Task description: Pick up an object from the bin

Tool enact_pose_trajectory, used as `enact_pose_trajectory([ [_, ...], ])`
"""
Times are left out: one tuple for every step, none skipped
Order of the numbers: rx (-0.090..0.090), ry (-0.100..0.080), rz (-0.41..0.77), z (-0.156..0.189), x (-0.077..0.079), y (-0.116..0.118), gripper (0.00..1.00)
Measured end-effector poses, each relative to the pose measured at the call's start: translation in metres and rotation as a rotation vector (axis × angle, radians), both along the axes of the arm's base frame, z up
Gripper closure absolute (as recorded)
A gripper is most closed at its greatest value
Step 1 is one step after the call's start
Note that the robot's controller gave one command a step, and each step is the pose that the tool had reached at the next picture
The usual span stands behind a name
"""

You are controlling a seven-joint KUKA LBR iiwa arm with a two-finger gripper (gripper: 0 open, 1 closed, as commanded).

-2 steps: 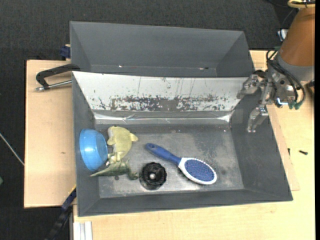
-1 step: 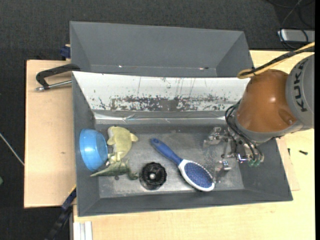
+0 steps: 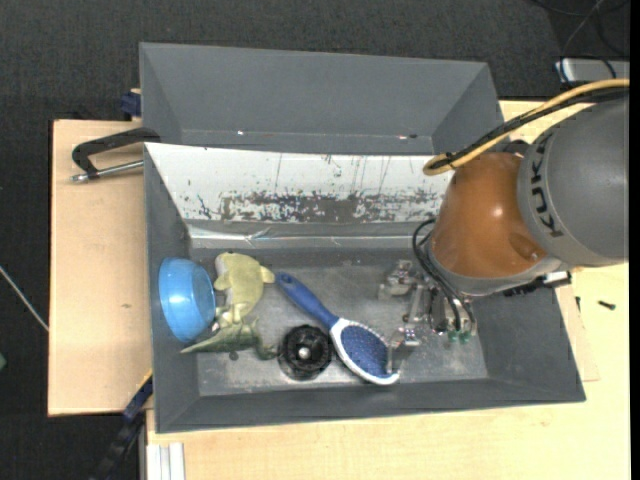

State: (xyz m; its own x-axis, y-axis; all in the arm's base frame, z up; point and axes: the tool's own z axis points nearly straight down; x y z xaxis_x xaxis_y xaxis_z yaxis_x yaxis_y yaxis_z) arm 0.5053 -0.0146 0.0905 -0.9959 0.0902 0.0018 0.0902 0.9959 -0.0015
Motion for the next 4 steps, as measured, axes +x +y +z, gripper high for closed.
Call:
enact_pose_trajectory([
  [-0.003, -0.003, 0.147, -0.010, -0.008, 0.061, 0.00],
  [0.006, -0.006, 0.004, -0.003, 0.005, 0.114, 0.00],
  [0.002, -0.006, 0.000, -0.003, 0.005, 0.111, 1.00],
  [0.005, -0.013, -0.015, 0.112, 0.000, 0.128, 1.00],
])
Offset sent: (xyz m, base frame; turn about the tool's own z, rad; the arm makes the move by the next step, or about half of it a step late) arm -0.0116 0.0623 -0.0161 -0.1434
